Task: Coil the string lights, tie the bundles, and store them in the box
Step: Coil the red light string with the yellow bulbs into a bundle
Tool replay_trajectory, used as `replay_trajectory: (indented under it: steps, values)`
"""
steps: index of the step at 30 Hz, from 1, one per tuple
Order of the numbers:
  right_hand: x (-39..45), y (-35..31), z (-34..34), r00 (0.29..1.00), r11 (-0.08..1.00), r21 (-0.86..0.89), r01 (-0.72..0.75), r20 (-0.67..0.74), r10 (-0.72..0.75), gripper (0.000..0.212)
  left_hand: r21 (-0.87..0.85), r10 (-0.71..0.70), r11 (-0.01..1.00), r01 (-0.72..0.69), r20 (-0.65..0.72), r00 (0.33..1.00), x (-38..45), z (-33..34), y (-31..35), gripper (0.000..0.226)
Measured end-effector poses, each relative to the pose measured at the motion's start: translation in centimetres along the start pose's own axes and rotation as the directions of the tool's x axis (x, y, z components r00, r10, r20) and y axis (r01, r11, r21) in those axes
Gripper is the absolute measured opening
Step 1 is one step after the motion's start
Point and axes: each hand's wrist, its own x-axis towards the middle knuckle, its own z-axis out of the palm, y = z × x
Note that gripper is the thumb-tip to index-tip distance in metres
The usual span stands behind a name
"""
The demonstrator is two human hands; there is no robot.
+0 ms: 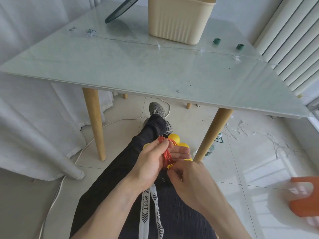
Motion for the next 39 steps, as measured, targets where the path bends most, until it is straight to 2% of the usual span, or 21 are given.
replay_trajectory:
  steps: [4, 8, 11, 14, 17, 19, 23, 25, 27, 30, 32, 35, 39]
  values:
    - [0.2, 0.0, -0.9, 0.999, 0.997, 0.058, -0.043, -0.008, 0.044, 0.032, 0.218, -0.040, 0.975, 0.042, -0.016, 0.999, 0.1, -0.5, -0.4, 0.027]
    - [0.5, -0.5, -1.7, 0.993, 0.982, 0.159, -0.104, -0.033, 0.110, 0.015, 0.501, -0.059, 0.864, 0.042, 0.018, 0.998, -0.4, -0.4, -0.3, 0.037]
    - [0.9, -0.4, -2.3, 0.991, 0.960, 0.257, -0.110, -0.049, 0.126, 0.021, 0.664, -0.046, 0.748, -0.004, 0.057, 0.997, -0.9, 0.2, 0.3, 0.036]
    - [0.8, 0.2, -2.9, 1.000, 0.986, 0.165, -0.031, 0.001, 0.031, 0.034, 0.724, -0.117, 0.690, 0.005, 0.105, 0.987, -0.8, 0.1, 0.3, 0.041]
    - [0.5, 1.1, -3.2, 0.997, 0.988, 0.146, 0.051, 0.057, -0.060, 0.039, 0.740, -0.187, 0.670, 0.067, 0.081, 0.979, -0.5, -0.5, 0.1, 0.040]
    - [0.3, 1.7, -3.3, 0.998, 0.985, 0.171, 0.034, 0.041, -0.042, 0.034, 0.734, -0.156, 0.674, 0.088, 0.025, 0.987, -0.3, -0.7, 0.3, 0.036]
    - [-0.3, 3.5, -3.7, 0.994, 0.985, 0.173, -0.014, 0.109, -0.004, 0.020, 0.583, -0.073, 0.804, 0.114, -0.093, 0.993, 0.0, -1.4, 1.1, 0.035]
    - [-0.3, 4.4, -3.6, 0.976, 0.954, 0.289, -0.080, 0.217, 0.016, 0.017, 0.519, -0.052, 0.848, 0.106, -0.119, 0.992, 0.1, -1.8, 1.2, 0.035]
    - [-0.2, 4.8, -3.2, 0.954, 0.876, 0.457, -0.152, 0.299, 0.010, 0.019, 0.499, -0.056, 0.859, 0.113, -0.126, 0.990, 0.1, -1.8, 1.1, 0.035]
    - [0.3, 4.6, -3.0, 0.969, 0.761, 0.626, -0.169, 0.247, 0.012, 0.030, 0.501, -0.118, 0.858, 0.118, -0.033, 0.993, -0.1, -1.5, 1.3, 0.037]
    - [0.6, 4.2, -3.1, 0.984, 0.728, 0.671, -0.140, 0.176, 0.027, 0.033, 0.508, -0.158, 0.856, 0.098, 0.076, 0.985, -0.3, -1.4, 1.4, 0.046]
    - [1.4, 3.7, -3.1, 0.990, 0.756, 0.644, -0.119, 0.132, 0.043, 0.032, 0.472, -0.227, 0.875, 0.108, 0.202, 0.953, -0.5, -1.2, 1.3, 0.053]
    - [2.0, 3.2, -2.8, 0.989, 0.821, 0.557, -0.128, 0.133, 0.064, 0.032, 0.488, -0.234, 0.865, 0.113, 0.194, 0.953, -0.4, -1.2, 1.5, 0.039]
